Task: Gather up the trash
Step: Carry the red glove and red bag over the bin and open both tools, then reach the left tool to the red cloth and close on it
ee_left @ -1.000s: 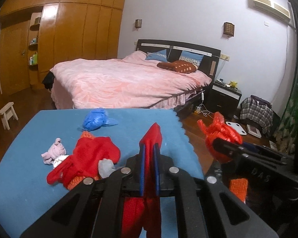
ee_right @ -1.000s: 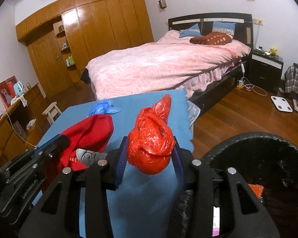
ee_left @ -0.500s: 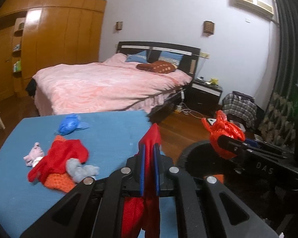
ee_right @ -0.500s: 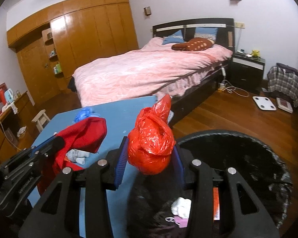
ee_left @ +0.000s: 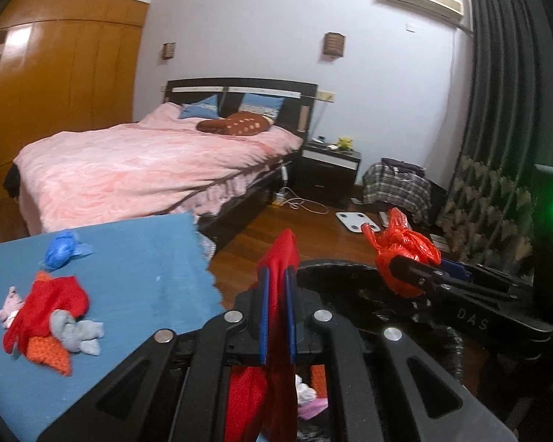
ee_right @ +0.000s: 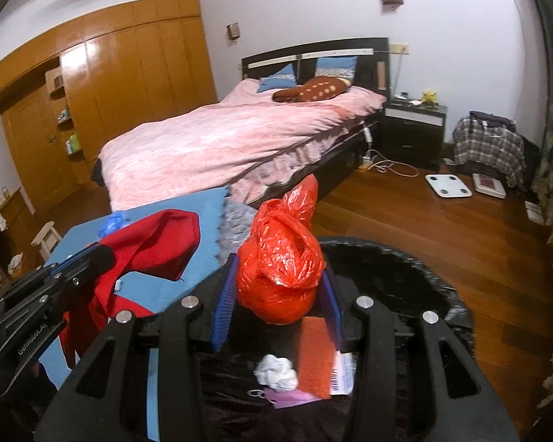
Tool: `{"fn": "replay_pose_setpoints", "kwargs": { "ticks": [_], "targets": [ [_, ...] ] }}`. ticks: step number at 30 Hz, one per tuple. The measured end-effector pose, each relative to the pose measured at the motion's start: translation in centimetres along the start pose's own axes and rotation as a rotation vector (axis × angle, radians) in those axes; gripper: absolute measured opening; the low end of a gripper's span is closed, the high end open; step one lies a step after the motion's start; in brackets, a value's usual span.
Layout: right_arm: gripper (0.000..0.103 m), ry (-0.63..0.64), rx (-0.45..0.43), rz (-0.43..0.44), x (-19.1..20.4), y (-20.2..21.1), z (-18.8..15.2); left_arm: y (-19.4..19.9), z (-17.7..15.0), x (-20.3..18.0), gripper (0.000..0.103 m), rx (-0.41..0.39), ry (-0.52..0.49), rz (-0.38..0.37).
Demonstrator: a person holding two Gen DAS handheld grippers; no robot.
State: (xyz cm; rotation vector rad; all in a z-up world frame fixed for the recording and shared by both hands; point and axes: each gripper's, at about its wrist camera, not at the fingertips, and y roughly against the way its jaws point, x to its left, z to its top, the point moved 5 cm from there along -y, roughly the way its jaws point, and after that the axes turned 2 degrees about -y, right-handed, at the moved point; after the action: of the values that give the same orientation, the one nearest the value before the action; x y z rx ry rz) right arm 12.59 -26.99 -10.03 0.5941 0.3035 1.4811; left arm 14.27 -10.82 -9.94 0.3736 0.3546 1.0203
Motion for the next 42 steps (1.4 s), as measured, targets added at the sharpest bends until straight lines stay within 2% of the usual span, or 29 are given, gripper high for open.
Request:
{"fn": "replay_pose_setpoints", "kwargs": {
  "ticks": [14, 17, 18, 19, 21, 22, 24, 26, 28, 34, 42],
  "targets": [
    [0.043, -0.052, 0.012, -0.095, -5.8, 1.0, -1.7, -3.1, 0.0, -5.1, 0.008, 0.043, -0.056, -0.102],
    [0.044, -0.066, 0.025, -0.106, -6.6, 0.7, -2.2, -3.6, -0.3, -5.7, 0.02, 0.061, -0.055, -0.124],
    [0.045, -0.07, 0.03, -0.11, -6.7, 0.6, -2.3, -3.7, -0.5, -5.8, 0.03, 0.065, -0.056, -0.125],
    [0.049, -0.076, 0.034, -0.114, -7.0, 0.5, -2.5, -3.7, -0.6, -5.7, 0.039, 0.066, -0.055, -0.121],
    [0.061, -0.081, 0.038, -0.123, -7.2, 0.3, -2.7, -3.6, -0.6, -5.4, 0.047, 0.066, -0.048, -0.113],
    [0.07, -0.081, 0.037, -0.131, -7.4, 0.4, -2.9, -3.6, -0.7, -5.1, 0.054, 0.068, -0.045, -0.104],
    [0.075, -0.078, 0.034, -0.136, -7.4, 0.4, -3.0, -3.3, -0.6, -4.4, 0.066, 0.061, -0.04, -0.079],
    [0.089, -0.074, 0.024, -0.14, -7.3, 0.5, -3.1, -3.0, -0.6, -3.3, 0.074, 0.051, -0.039, -0.042],
    [0.091, -0.068, 0.013, -0.137, -7.0, 0.6, -3.0, -2.7, -0.5, -2.3, 0.084, 0.049, -0.038, -0.009],
    [0.096, -0.033, 0.004, -0.107, -4.8, 0.4, -2.2, -1.1, -1.1, 2.1, 0.094, 0.045, -0.007, 0.112],
    [0.096, -0.008, 0.013, -0.028, -0.2, -1.4, -1.3, 1.5, -2.4, 7.7, 0.095, 0.047, 0.044, 0.24]
  ]
}}
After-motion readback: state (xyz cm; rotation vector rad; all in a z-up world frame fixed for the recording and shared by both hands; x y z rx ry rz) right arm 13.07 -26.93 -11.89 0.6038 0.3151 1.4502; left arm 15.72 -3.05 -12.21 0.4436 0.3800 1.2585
